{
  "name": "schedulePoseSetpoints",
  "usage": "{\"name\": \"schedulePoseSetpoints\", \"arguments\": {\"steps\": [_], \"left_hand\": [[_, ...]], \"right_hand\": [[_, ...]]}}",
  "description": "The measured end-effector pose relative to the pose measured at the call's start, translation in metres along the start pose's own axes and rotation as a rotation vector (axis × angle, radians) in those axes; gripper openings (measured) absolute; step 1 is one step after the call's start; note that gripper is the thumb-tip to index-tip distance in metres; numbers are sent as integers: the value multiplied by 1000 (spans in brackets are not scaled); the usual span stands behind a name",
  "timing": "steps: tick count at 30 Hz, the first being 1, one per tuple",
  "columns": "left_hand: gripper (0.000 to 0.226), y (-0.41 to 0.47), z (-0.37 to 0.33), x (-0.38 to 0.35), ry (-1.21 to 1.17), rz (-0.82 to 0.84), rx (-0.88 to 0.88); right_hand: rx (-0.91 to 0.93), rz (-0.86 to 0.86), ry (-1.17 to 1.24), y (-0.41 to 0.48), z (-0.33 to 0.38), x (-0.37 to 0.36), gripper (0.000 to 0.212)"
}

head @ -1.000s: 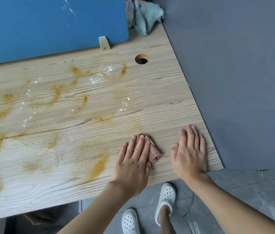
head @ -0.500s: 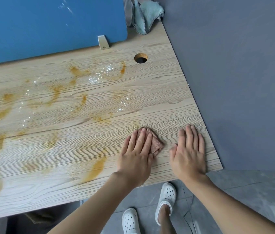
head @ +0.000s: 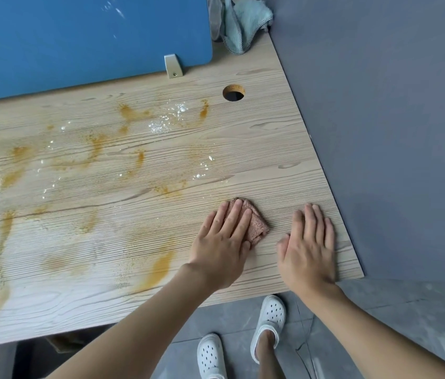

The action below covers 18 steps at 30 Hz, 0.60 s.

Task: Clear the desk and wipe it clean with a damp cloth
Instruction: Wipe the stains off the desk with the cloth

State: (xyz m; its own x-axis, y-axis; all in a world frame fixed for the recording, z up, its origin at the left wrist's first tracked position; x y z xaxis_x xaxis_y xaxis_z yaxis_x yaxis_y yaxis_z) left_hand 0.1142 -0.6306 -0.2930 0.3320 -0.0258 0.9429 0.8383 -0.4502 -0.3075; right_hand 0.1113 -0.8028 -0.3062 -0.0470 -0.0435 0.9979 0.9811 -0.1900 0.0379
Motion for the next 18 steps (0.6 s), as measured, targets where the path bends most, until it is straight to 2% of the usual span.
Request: {"name": "schedulePoseSetpoints", "arguments": {"steps": [3,5,7,10,18], "left_hand": [[66,-11,-4,11,-49,-63,-21],[67,-4,-15,10,-111,-101,-102],[65,7,-19,3,-132,-109,-141],[60,3,-7,-8,-79,-140,-111],[64,-25,21,-13,-93,-130,15]], "right_hand": [[-16,1,13,11,2,5,45],[-63,0,70,26,12,11,32],[-37,5,95,32,23,7,37],[4,2,45,30,28,-2,47],[-22,2,37,30,29,2,46]]}}
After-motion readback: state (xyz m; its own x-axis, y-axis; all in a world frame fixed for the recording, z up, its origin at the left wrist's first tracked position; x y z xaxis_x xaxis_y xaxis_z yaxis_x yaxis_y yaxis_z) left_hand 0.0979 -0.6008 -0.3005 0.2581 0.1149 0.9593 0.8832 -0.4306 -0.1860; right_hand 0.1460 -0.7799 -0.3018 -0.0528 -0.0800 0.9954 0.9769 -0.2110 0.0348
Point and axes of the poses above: each hand's wrist, its own y-axis towards the middle knuckle, its own x-axis out of the back of the hand, z = x × y, the point moved 5 cm from there along y, towards the middle knuckle, and after that the axes turned 9 degrees about -x, right-handed, at the moved point
